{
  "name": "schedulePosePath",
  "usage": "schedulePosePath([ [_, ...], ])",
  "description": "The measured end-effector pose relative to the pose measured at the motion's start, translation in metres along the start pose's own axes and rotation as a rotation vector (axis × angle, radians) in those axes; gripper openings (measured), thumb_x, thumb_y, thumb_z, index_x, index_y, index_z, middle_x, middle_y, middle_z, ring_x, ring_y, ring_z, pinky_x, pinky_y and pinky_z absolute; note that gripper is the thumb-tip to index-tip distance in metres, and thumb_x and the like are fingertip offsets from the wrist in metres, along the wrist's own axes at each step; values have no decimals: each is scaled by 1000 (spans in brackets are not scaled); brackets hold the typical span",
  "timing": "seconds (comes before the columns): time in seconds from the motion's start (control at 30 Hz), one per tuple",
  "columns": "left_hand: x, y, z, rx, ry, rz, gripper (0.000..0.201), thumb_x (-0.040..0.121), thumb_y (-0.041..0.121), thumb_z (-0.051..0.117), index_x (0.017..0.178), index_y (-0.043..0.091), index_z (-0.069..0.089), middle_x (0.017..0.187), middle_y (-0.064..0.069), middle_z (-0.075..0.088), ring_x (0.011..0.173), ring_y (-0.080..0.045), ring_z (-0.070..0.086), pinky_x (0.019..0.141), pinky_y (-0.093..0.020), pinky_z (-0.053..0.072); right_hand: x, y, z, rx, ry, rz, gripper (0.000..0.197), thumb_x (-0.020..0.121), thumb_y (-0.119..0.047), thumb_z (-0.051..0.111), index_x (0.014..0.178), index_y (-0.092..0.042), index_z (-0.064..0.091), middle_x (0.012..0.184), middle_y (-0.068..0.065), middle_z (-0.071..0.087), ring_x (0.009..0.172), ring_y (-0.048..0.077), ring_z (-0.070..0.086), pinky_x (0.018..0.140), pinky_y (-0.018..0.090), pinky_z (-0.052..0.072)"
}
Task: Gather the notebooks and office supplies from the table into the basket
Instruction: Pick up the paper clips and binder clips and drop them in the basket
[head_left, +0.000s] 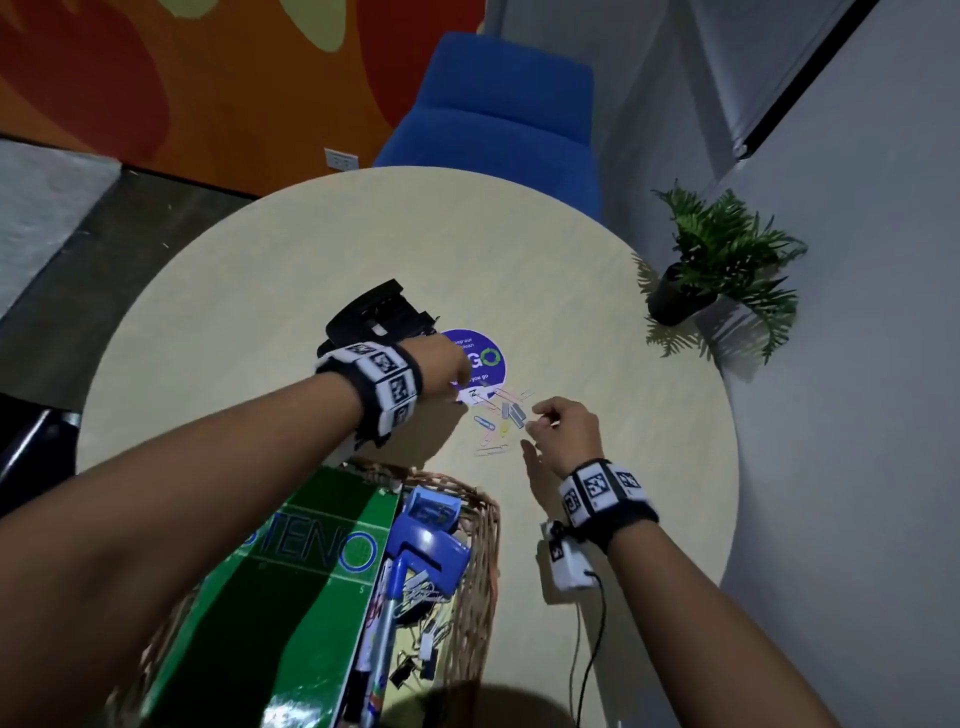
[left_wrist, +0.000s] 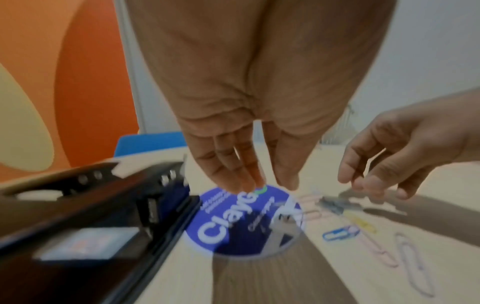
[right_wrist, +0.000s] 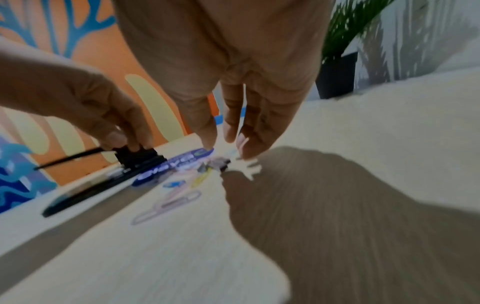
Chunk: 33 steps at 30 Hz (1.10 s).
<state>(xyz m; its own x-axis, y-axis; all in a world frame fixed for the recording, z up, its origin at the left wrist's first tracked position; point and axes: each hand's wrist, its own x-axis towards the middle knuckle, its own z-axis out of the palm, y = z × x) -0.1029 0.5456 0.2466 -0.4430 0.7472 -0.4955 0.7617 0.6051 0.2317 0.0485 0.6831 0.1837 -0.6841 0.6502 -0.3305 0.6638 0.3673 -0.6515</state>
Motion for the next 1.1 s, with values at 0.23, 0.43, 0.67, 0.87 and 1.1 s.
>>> schedulePosePath([
  [0.23, 76, 6, 27, 113, -100, -46, 6, 79, 15, 62, 77, 18, 67, 87, -10, 66, 92, -30, 63, 75, -32, 50, 35, 12, 30, -131, 13, 2, 25, 84, -31, 67, 102, -13, 66, 109, 9, 66, 100, 28, 64, 83, 33, 50],
  [0.43, 83, 16, 37, 78, -62, -57, 20, 86, 12, 51, 94, 7, 69, 106, -16, 65, 98, -35, 63, 81, -36, 51, 41, 5, 36, -213, -39, 5, 18, 85, -22, 61, 98, -10, 65, 108, 11, 63, 96, 33, 62, 75, 32, 47],
  [0.67, 75, 14, 36, 36, -92, -96, 19, 85, 8, 50, 96, 7, 65, 100, -17, 65, 101, -35, 62, 83, -37, 51, 37, 2, 35, -145, -27, 6, 8, 81, -9, 57, 82, -13, 63, 95, 10, 68, 86, 32, 63, 68, 29, 48],
  [0.87, 43, 4, 13, -69, 71, -51, 17, 87, 23, 57, 101, 20, 67, 106, -2, 68, 101, -26, 61, 84, -31, 49, 23, 2, 13, 204, 85, 8, 16, 75, -1, 69, 73, -15, 61, 63, -1, 58, 55, 14, 58, 58, 24, 55],
  [1.1, -45, -10, 24, -326, 122, 44, 14, 89, 22, 62, 95, 16, 73, 99, -1, 73, 90, -16, 65, 81, -27, 49, -27, 6, -18, 452, 13, -28, 20, 81, 5, 65, 89, -14, 67, 67, 10, 64, 61, 18, 64, 62, 28, 57],
])
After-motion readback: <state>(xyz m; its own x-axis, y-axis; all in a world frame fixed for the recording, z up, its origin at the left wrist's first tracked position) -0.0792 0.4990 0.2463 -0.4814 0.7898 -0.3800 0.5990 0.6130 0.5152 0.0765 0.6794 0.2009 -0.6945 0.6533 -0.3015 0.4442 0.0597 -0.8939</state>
